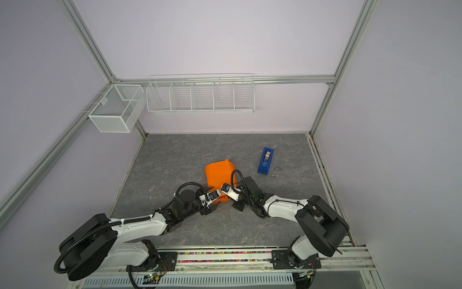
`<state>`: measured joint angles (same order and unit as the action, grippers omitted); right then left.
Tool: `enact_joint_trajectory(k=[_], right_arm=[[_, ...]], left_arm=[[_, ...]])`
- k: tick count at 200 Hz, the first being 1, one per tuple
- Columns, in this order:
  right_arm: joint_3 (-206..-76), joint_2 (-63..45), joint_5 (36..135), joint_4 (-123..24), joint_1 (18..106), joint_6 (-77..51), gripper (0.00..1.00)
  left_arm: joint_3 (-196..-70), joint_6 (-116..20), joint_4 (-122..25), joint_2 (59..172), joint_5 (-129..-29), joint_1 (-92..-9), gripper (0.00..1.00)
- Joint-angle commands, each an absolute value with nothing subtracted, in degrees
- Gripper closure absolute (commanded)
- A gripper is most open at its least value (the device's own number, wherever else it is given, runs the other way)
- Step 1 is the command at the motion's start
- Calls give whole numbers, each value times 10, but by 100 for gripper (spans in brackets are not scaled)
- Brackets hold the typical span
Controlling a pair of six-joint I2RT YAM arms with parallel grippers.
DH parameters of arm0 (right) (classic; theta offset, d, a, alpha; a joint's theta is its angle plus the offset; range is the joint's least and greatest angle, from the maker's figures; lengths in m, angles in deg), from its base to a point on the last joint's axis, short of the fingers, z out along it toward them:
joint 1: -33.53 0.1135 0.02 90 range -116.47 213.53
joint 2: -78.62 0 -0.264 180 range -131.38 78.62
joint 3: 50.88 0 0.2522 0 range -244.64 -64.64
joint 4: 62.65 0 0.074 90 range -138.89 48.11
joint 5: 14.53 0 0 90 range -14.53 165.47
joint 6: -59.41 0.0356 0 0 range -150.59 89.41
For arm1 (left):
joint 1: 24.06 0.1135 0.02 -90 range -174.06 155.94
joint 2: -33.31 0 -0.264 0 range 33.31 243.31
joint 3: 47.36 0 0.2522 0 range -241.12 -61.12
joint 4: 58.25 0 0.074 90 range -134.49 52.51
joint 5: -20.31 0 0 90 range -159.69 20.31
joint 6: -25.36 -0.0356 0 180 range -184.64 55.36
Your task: Wrap the gift box in paper
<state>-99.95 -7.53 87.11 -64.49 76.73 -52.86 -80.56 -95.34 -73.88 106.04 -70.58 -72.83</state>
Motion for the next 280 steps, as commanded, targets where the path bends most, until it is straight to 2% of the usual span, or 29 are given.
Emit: enact_joint_trajectory(k=[1, 104, 160, 204, 243, 265, 280], right_arm=[[-1001, -79, 884, -653, 765, -528, 93], [-1012, -82, 892, -636, 757, -527, 93], [-1014, -85, 898, -631, 757, -524, 93], [-1019, -87, 901, -627, 756, -523, 93], [-1017, -87, 897, -627, 757, -518, 92], [-1013, -80, 886, -627, 757, -513, 83], [-1012, -69, 877, -619, 756, -509, 77]], left_arm=[[-785, -957, -774, 1027, -703, -729, 27], [-796, -1021, -816, 1091, -721, -730, 27], [-795, -1047, -906, 1160, -720, -731, 27], [-783, -1058, -1056, 1251, -692, -732, 23], [-781, -1059, -1054, 1250, -680, -735, 34], [-781, -1051, -1058, 1254, -667, -735, 42], [-777, -1049, -1087, 1274, -655, -735, 43]])
